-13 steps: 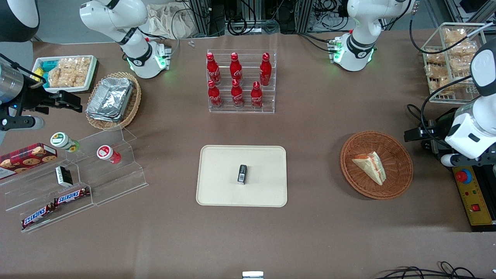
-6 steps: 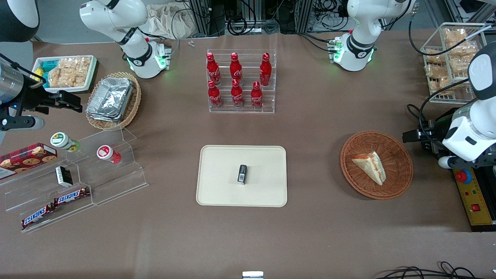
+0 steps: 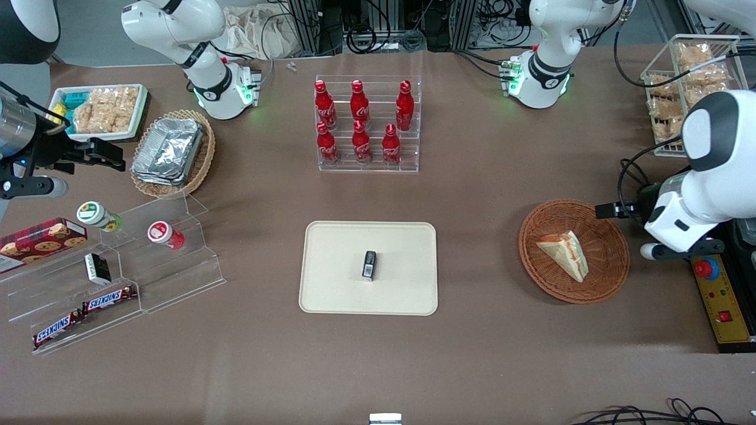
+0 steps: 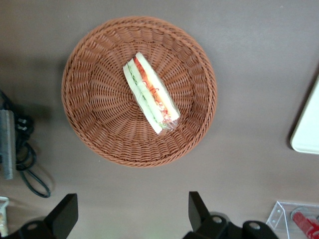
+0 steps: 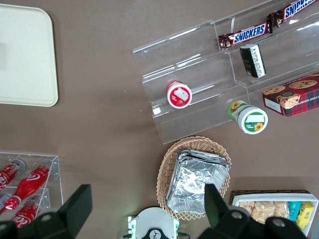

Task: Place sandwich from basket to tray
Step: 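Move the left gripper over the wrapped sandwich in the wicker basket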

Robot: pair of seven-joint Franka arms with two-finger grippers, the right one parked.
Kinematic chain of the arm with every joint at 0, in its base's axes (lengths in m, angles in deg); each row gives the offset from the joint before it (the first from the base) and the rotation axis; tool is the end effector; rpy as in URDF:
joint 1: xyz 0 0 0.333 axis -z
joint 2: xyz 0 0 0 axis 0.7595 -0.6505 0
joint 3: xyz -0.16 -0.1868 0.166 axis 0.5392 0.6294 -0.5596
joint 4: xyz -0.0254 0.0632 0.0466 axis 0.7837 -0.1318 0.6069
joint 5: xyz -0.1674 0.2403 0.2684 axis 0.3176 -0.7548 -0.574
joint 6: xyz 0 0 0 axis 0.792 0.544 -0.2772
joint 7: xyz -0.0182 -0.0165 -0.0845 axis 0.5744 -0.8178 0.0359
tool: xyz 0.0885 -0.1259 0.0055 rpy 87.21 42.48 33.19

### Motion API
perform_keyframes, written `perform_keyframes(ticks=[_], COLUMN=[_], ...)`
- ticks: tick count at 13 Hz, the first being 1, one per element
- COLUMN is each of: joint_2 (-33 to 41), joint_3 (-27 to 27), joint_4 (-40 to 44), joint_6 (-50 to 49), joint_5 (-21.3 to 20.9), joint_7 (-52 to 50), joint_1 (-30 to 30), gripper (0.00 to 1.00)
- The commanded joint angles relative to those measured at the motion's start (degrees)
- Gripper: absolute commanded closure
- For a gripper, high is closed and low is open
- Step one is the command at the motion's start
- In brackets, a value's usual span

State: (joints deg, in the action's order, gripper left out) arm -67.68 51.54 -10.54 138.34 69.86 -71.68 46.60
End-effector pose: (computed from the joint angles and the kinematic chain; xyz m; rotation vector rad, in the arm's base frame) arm 0.5876 -0.0207 0.3747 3.0827 0.1898 -0.3227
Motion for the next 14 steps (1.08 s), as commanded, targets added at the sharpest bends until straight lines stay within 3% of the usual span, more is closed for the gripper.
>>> perform_keyframes(ticks=[1,9,14], joint_2=[3.0,-1.9,-2.8], joint_3=[0.4,0.4,0.5], joint_4=[-8.2,-13.0,-18.7], joint_6=[5.8,25.5,35.8], joint_5=[0.7,0.6,0.5], joint_7=[-2.9,-29.1,-33.6], joint_1=[0.0,0.4,0.5], gripper=[0.01,0.01,0.01])
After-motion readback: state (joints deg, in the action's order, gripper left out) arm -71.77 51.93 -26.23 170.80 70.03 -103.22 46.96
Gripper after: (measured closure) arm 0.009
